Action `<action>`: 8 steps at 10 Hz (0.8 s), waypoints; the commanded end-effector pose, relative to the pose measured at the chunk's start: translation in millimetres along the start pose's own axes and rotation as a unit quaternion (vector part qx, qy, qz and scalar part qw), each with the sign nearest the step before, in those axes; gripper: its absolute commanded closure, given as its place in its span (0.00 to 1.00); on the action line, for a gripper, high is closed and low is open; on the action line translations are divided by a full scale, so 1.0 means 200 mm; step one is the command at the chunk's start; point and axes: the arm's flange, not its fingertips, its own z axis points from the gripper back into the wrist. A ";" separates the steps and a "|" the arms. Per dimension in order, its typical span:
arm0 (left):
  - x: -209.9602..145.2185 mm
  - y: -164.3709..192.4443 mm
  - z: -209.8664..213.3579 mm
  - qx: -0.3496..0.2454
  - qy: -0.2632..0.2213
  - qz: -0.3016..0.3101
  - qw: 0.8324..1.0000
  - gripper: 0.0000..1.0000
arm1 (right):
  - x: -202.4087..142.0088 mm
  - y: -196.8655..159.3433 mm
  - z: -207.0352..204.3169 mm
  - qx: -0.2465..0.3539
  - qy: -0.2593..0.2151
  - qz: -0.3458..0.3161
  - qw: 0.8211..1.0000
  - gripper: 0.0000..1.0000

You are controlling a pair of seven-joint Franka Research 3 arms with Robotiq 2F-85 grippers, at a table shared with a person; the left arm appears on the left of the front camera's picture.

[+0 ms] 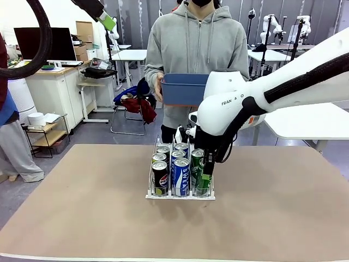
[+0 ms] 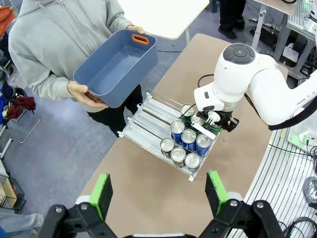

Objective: Fill the beverage cans into the dispenser.
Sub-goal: Place the picked Sprite in the line of the Automatic Can Dispenser with the same cans.

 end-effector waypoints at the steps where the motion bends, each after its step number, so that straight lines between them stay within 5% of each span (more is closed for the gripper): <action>1: -0.03 -0.01 -0.01 -0.008 -0.003 0.002 1.000 0.00 | 0.03 0.01 -0.03 0.008 0.024 -0.009 1.000 0.42; 2: -0.03 -0.01 -0.01 -0.008 -0.003 0.002 1.000 0.00 | 0.04 0.00 -0.01 0.011 0.016 -0.015 1.000 0.23; 3: -0.03 -0.01 -0.01 -0.008 -0.003 0.002 1.000 0.00 | 0.03 0.00 0.03 0.011 0.010 -0.024 1.000 0.23; 4: -0.03 -0.01 -0.01 -0.008 -0.003 0.002 1.000 0.00 | 0.03 0.01 0.10 0.006 0.000 -0.033 0.999 0.04; 5: -0.03 -0.01 -0.01 -0.008 -0.003 0.002 1.000 0.00 | 0.02 0.02 0.17 -0.003 -0.009 -0.039 0.999 0.19; 6: -0.03 -0.01 -0.01 -0.008 -0.003 0.002 1.000 0.00 | 0.01 0.02 0.23 -0.015 -0.022 -0.046 0.999 0.00; 8: -0.03 -0.01 -0.01 -0.008 -0.003 0.002 1.000 0.00 | -0.02 0.04 0.37 -0.031 -0.073 -0.068 0.995 0.00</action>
